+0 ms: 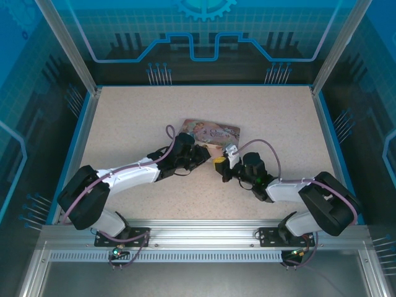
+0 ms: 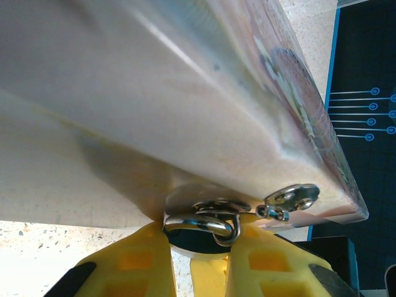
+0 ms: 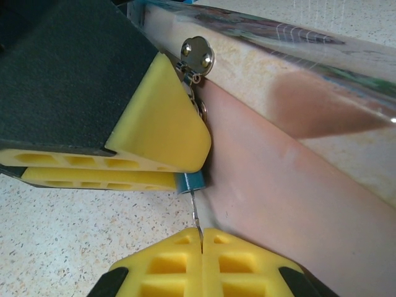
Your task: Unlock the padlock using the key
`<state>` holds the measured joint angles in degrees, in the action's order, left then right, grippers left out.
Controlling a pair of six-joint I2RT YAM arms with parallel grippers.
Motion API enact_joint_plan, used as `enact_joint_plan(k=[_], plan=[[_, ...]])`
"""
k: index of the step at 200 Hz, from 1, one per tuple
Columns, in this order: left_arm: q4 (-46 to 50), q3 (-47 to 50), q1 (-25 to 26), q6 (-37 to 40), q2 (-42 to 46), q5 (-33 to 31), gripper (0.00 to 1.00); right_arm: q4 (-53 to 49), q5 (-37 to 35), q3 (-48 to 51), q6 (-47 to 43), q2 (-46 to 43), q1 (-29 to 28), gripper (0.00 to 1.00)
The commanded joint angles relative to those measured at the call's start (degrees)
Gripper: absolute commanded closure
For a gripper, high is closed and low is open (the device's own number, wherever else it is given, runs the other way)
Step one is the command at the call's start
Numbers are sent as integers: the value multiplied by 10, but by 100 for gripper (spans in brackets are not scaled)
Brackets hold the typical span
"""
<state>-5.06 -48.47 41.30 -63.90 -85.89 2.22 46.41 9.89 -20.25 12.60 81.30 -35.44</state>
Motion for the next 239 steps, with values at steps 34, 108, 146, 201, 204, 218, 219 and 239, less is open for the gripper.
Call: enact_joint_plan(k=[34,108,146,201,204,218,219,239], plan=[[-48,-3,8,28,4,42,95,46,31,-39,21,9,18,100],[-58,1,8,29,6,45,95,31,83,-58,62,15,36,100],[-60,1,8,27,5,44,95,42,82,-61,65,23,35,100],[-71,0,8,19,-4,48,95,64,85,-74,69,46,22,100],[-71,0,8,18,-3,48,95,66,85,-74,70,47,22,100],[-75,1,8,17,-3,49,95,69,84,-76,66,51,21,100],[-75,2,8,17,-3,49,95,69,84,-76,66,52,22,100],[-75,1,8,17,-3,52,95,78,77,-70,57,55,21,100]])
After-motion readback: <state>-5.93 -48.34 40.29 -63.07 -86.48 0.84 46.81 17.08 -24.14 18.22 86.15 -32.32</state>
